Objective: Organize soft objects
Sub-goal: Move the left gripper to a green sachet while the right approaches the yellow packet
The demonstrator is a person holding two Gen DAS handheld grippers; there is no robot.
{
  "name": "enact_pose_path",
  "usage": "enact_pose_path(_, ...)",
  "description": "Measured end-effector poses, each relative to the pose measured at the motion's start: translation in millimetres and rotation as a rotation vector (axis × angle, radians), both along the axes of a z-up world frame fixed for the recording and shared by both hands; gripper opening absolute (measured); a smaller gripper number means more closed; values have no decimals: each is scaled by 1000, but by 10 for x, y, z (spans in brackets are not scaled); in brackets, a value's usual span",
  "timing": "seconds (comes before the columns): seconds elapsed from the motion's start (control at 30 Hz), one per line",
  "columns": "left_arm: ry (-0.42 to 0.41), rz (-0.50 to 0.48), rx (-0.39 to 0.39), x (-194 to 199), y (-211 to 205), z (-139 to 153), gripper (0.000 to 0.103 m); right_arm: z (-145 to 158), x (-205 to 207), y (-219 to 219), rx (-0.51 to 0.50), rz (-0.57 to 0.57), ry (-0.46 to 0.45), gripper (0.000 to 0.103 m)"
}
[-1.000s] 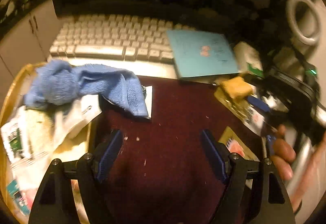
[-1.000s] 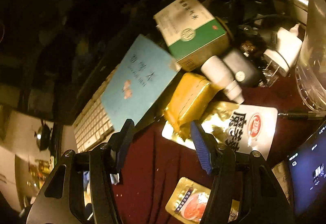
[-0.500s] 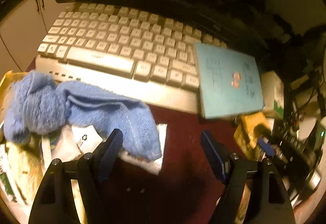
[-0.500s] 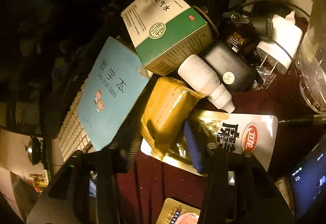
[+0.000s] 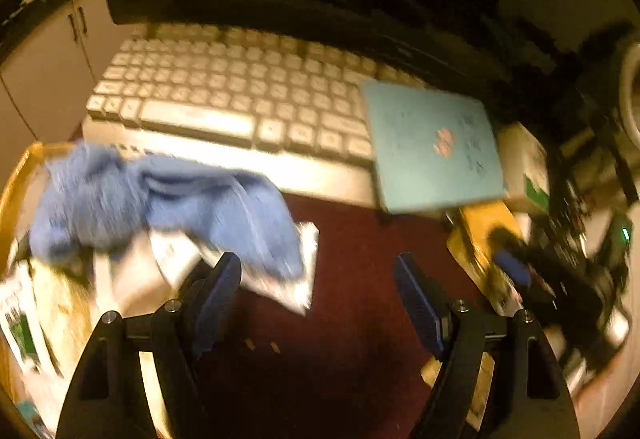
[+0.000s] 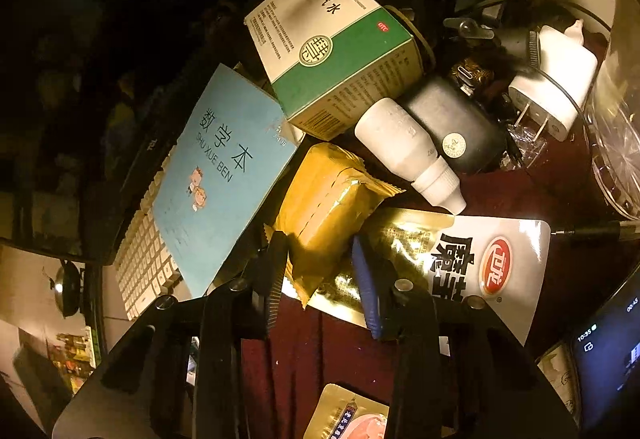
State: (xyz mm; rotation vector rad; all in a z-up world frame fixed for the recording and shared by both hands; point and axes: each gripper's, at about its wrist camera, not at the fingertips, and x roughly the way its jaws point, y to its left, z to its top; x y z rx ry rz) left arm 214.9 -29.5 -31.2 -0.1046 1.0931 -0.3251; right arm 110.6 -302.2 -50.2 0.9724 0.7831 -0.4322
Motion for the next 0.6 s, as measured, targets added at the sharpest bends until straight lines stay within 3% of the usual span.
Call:
enact_pose_path(0.17,22,4,160,-57,-196,-254,78,-6,20,14,1,11,0,34)
enact_pose_path(0.3,65,27,142,-26,-196,-424,78,-13,26,20,2,14,-3,34)
enact_pose_path(0.47,-3,123,121,-33,-129,-445,76,-23,30,30,-4,16,-1,34)
enact_pose_path(0.5,-14,136,128,-30,-113,-442,71,-25,28,31,-5,16,-1,34)
enact_pose_path(0.57,-24,173,205,-20,-88,-467,43,-24,28,36,-7,16,0,34)
enact_pose_path(0.6,-36,183,223,-33,-69,-474,40,-24,30,33,-8,17,0,34)
